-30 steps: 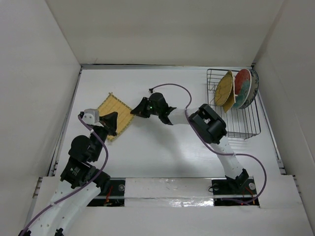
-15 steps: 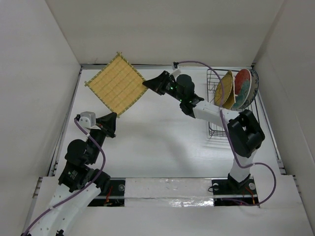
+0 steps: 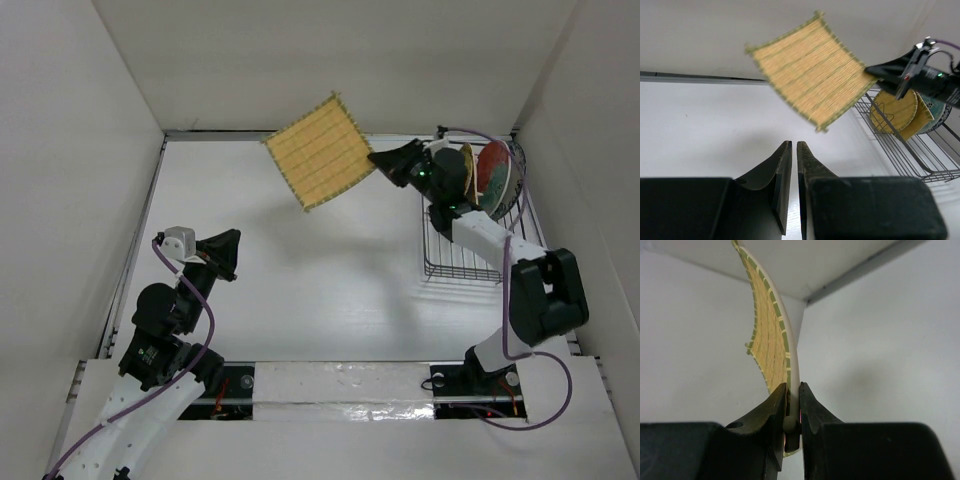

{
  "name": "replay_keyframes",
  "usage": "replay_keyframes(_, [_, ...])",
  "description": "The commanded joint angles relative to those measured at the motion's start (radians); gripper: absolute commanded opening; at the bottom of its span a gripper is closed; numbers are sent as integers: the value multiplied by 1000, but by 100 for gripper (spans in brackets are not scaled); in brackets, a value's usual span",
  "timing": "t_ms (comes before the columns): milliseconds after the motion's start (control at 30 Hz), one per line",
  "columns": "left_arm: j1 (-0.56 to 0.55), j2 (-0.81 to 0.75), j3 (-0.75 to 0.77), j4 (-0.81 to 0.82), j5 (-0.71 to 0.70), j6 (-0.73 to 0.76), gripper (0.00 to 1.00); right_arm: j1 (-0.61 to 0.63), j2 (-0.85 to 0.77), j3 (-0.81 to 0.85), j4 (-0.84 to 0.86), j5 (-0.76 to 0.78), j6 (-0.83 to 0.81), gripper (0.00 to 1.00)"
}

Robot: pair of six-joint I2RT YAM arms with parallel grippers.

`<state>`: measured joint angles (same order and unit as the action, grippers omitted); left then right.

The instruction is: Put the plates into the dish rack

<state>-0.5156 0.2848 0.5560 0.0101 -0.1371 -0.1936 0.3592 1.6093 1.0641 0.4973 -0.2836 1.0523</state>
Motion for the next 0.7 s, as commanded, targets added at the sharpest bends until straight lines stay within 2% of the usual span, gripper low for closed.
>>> replay_keyframes(0, [2,-1,25,45,27,-9,7,-74,-159,-1,127,-19,42,0])
replay_keyframes(133, [2,-6,24,44,36,-10,7,-244,-309,-21,-33,30,-47,0])
replay_keyframes(367, [2,-15,24,47,45,-10,8,-474,-452,23,-285,147,-273,0])
replay_keyframes(500, [2,-19,24,47,51,-10,8,-545,-479,72,-377,185,-350,0])
replay_keyframes(667, [2,-24,24,45,51,-10,8,-565,-485,114,-450,279,-445,0])
